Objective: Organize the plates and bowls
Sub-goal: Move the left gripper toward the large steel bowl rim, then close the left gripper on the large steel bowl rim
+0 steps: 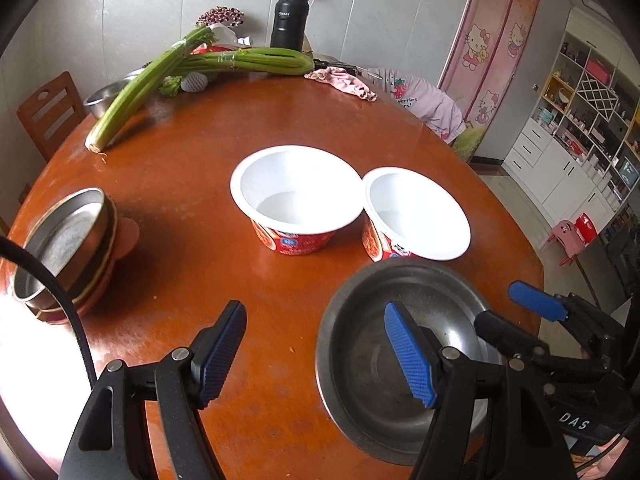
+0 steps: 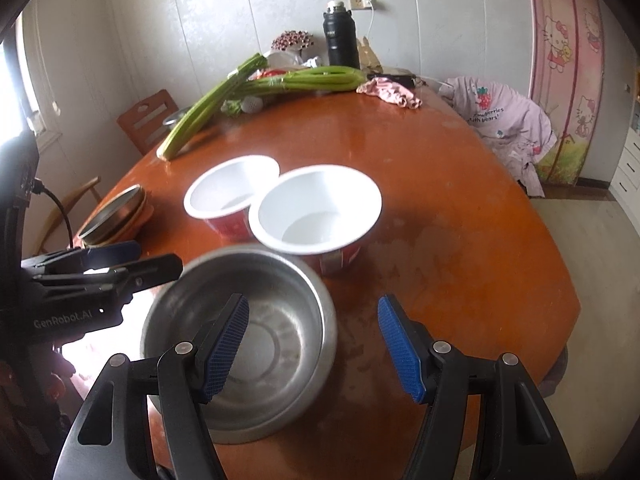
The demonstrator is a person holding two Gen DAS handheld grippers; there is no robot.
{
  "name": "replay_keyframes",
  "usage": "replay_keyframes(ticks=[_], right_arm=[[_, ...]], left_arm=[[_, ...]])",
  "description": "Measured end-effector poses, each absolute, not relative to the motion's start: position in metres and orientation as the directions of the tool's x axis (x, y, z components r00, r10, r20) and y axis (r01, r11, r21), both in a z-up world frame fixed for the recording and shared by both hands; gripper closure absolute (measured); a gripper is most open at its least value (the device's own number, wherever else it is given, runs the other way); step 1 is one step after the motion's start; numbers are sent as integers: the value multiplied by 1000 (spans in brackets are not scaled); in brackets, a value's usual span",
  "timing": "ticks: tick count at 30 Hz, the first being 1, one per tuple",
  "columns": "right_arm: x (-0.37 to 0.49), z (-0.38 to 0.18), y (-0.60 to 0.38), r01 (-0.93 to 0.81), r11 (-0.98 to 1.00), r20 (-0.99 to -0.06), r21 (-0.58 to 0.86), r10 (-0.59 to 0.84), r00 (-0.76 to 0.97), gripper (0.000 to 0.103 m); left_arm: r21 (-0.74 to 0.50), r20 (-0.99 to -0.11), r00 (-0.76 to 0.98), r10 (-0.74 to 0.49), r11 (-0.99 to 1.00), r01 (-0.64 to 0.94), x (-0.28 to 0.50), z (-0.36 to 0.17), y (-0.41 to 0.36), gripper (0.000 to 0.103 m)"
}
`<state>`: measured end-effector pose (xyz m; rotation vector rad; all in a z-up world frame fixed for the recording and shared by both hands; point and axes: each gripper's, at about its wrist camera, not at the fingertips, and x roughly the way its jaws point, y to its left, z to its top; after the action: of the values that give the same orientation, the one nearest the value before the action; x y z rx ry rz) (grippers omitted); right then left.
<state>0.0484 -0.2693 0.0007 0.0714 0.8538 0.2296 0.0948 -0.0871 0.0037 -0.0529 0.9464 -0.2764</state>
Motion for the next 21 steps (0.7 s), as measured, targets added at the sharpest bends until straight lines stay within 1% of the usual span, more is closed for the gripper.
replay_keyframes(ticks=[10,21], right_arm=[[40,-15,-264,-166,979,-751,119,198,630,34],[42,-25,-258,-152,979,-755,135,201,624,34]], left_arm=[[-185,-796,528,-295,950,251,92,-13,-102,32],[-192,-793,524,-310,944,268,94,-21,-103,32]])
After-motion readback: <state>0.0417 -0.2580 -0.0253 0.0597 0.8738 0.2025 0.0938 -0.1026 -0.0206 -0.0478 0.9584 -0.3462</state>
